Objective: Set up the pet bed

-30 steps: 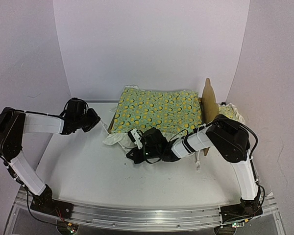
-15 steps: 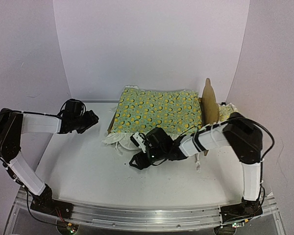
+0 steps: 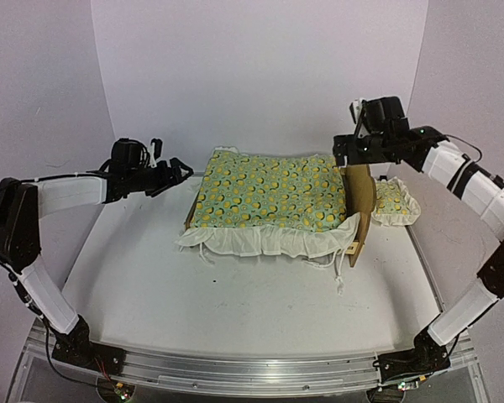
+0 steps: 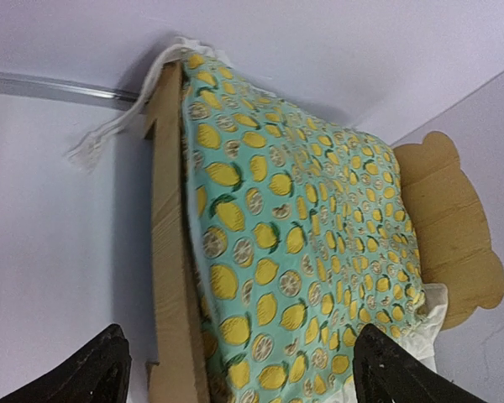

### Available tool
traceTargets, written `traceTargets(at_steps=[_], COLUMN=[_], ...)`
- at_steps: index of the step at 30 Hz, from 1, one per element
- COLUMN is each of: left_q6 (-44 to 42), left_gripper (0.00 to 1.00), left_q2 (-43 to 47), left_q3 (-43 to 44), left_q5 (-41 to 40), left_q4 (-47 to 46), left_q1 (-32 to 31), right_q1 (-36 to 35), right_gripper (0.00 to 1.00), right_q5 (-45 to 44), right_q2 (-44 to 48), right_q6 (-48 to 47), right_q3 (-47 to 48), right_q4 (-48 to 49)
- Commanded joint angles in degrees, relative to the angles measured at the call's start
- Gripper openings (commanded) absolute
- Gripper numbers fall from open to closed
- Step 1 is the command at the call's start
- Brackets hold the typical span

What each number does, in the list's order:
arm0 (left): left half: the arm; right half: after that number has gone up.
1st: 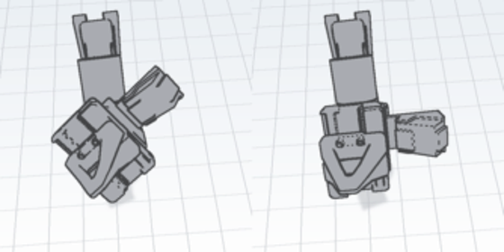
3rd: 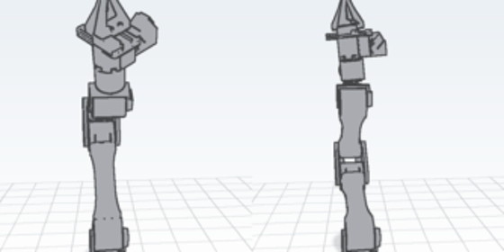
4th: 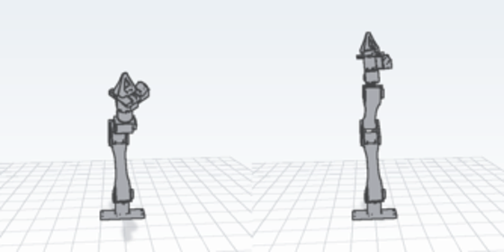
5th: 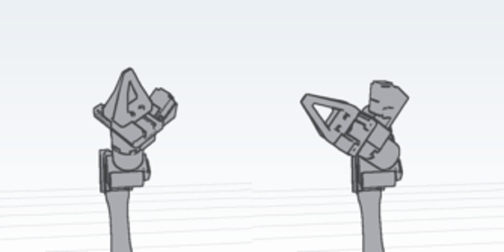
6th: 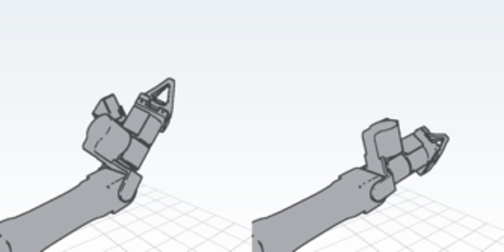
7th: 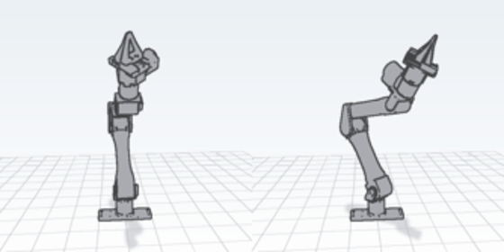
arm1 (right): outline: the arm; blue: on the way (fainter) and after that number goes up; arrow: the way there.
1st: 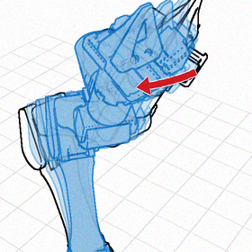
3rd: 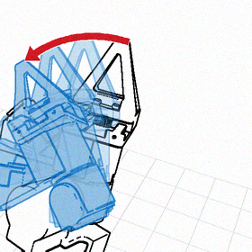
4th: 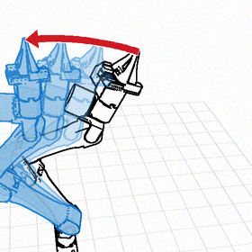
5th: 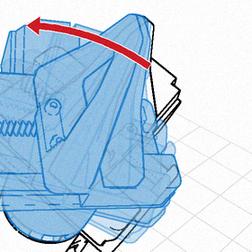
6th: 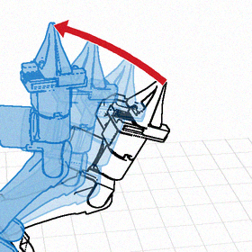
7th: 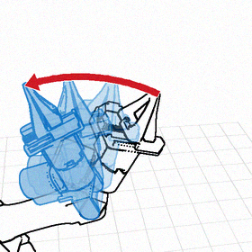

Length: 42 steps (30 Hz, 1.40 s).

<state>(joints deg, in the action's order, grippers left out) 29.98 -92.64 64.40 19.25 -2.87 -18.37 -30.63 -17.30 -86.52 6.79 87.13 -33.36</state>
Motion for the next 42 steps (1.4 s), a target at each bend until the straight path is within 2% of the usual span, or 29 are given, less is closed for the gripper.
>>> traceTargets(at_steps=[1,5,8,12,16,18,22,25,30,37,41,42], left_q6=[-3.08,-2.19,-2.02,-2.22,-3.1,-3.32,-3.43,-4.11,-6.47,-8.46,-8.18,-7.51], left_gripper=[0.91,0.89,0.86,0.84,0.85,0.85,0.85,0.86,0.87,0.89,0.91,0.9], left_q2=[-7.97,-12.93,-14.66,-12.71,-8.13,-5.71,-0.62,2.96,7.19,10.9,10.54,10.02], left_q3=[9.03,11.83,11.67,9.33,5.69,4.2,1.46,0.2,1.41,2.64,1.92,1.76], left_q5=[11.71,10.38,10.2,10.38,8.93,8.42,7.69,6.02,2.83,2.86,4.42,5.65], left_q4=[-0.39,0.69,0.62,0.59,0.63,0.61,1.13,2.34,7.53,12.97,14.56,14.61], left_q1=[-0.1,-0.09,-0.24,-0.75,-0.81,-0.8,-0.8,-0.79,-0.8,-0.82,-0.79,-0.79], right_q1=[6.31,9.68,12.3,15.77,16.43,16.71,17.14,17.4,17.86,17.85,17.88,17.82], right_gripper=[0.98,0.92,0.82,0.58,0.49,0.4,0.12,0.0,0.0,0.0,0.01,0.07], right_q5=[-3.4,-5.67,-4.65,-0.98,0.14,3.17,8.83,13.37,23.88,38.12,42.59,42.02], right_q2=[-9.25,-18.32,-23.36,-27.76,-29.31,-29.42,-29.52,-29.33,-29.51,-36.7,-41.85,-42.81], right_q6=[1.75,3.14,3.39,3.07,0.91,-1.68,-8.13,-15.08,-30.48,-46.75,-47.56,-45.23], right_q3=[10.73,21.93,27.36,30.48,32.11,32.41,33.41,33.48,33.29,41.4,46.39,46.9], right_q4=[-10.94,-16.6,-19.88,-21.29,-21.17,-20.51,-20.23,-19.18,-13.93,-5.53,4.18,8.43])
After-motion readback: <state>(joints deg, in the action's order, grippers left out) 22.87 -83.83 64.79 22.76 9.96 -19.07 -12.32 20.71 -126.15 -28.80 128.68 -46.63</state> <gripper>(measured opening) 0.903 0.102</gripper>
